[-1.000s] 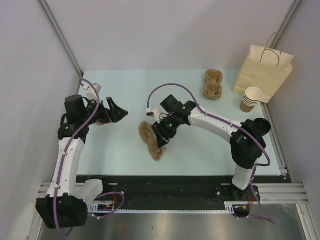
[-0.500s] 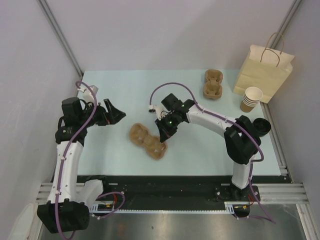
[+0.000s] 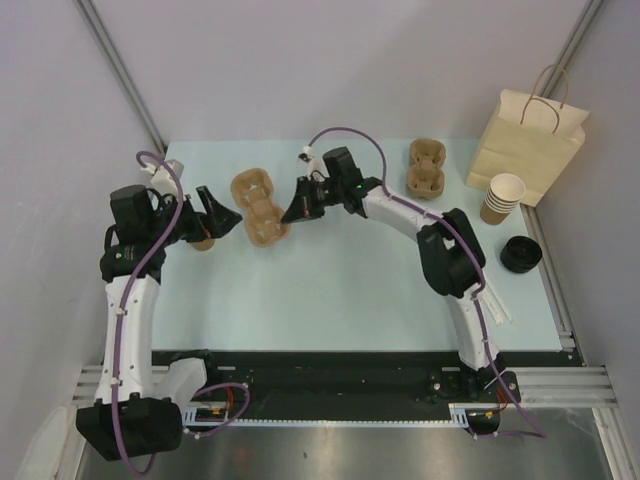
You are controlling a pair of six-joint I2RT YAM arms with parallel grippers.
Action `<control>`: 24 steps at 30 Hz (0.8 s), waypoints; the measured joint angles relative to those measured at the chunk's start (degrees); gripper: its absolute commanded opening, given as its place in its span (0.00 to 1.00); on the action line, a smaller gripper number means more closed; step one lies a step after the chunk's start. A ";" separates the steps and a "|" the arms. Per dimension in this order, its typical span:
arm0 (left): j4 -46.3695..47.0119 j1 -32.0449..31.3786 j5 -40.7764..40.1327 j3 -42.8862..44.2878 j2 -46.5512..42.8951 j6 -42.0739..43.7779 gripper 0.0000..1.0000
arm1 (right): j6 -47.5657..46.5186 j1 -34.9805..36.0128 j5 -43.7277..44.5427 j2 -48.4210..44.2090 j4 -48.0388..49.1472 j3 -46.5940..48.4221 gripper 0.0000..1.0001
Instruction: Pack the takeout coffee
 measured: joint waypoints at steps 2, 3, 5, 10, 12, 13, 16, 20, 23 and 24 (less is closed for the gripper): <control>-0.90 0.79 -0.55 1.05 0.42 0.61 1.00 | 3.28 1.01 0.07 4.42 2.91 3.50 0.00; -1.40 1.18 -0.92 1.53 0.46 1.07 1.00 | 4.24 1.44 0.33 5.95 3.72 4.79 0.00; -2.05 1.99 -1.38 2.21 0.42 1.77 1.00 | 6.49 2.29 1.66 9.03 5.88 7.21 0.00; -3.56 2.95 -2.32 2.40 0.04 2.60 1.00 | 10.69 2.36 4.92 13.44 9.64 10.95 0.00; -4.00 3.06 -2.56 2.40 0.02 2.91 1.00 | 11.98 2.38 5.66 15.26 10.97 12.35 0.00; -4.15 3.13 -2.58 2.40 -0.02 2.97 1.00 | 12.79 2.36 5.99 16.37 11.85 13.16 0.00; -4.74 3.37 -2.64 2.40 -0.26 3.02 1.00 | 14.69 2.58 6.62 19.54 13.77 14.64 0.00; -5.81 3.65 -2.95 2.43 -1.20 3.45 0.99 | 16.24 3.32 7.17 22.97 14.67 15.93 0.09; -6.86 3.85 -3.08 2.43 -2.03 3.58 0.99 | 16.79 3.69 7.98 24.35 14.62 16.35 0.49; -7.04 3.93 -3.08 2.43 -2.21 3.58 1.00 | 16.98 3.78 8.13 24.46 14.51 16.35 0.55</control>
